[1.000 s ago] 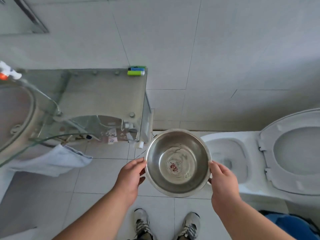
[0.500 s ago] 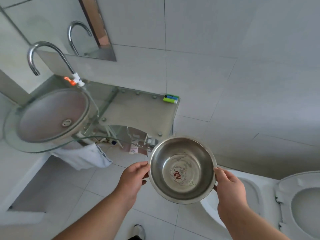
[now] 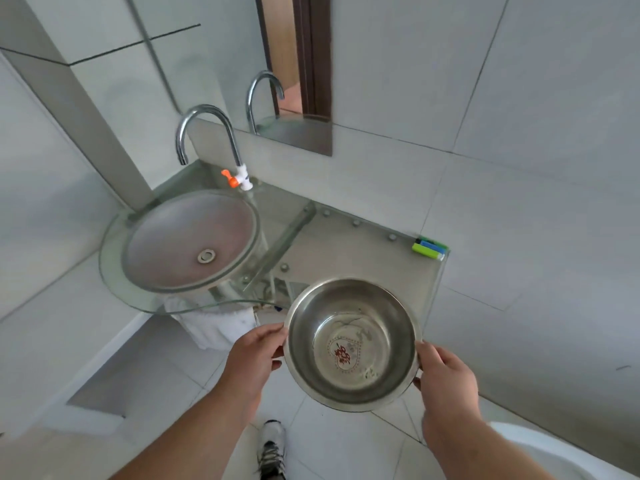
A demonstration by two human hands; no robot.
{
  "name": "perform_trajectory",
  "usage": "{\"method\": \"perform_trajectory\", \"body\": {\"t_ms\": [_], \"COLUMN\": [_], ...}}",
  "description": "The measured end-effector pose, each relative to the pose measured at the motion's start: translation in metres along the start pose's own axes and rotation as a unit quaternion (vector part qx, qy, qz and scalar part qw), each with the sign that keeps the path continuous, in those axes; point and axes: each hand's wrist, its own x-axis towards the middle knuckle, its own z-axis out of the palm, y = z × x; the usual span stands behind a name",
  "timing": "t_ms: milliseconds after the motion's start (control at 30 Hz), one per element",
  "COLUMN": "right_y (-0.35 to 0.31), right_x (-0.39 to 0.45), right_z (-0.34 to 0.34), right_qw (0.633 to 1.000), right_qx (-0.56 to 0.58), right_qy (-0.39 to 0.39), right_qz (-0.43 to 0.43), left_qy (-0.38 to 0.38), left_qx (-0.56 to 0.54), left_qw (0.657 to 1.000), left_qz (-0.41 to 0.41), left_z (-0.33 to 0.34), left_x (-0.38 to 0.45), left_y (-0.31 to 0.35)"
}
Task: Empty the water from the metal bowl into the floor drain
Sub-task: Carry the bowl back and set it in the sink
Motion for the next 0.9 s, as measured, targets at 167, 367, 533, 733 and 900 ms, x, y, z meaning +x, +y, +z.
{"method": "perform_trajectory", "body": {"t_ms": [167,367,533,733,900], "right_y": [-0.028,-0.048,-0.056,-0.06,-0.051], "right_x": [0.009,0.023,0.04,0.069,0.098], "right_z": [0.109,0.251,0.348,0.442,0.511], "right_qw": [1.0,0.998,0.993,0.983,0.977], "right_qx": [-0.012,-0.02,-0.077,-0.137,-0.177], "right_qy": [-0.008,-0.049,-0.083,-0.12,-0.115], "right_qz": [0.0,0.028,0.013,0.0,0.019], "left_qy": [-0.005,0.028,0.082,0.148,0.179], "left_qx": [-0.007,-0.023,-0.046,-0.108,-0.162], "left_qw": [1.0,0.999,0.996,0.983,0.968], "left_qz": [-0.01,0.002,-0.008,-0.027,-0.07], "left_z": [-0.058,-0.141,-0.201,-0.245,-0.269], "left_x": [0.08,0.175,0.241,0.302,0.347], "left_y": [0.03,0.079,0.104,0.109,0.103]}}
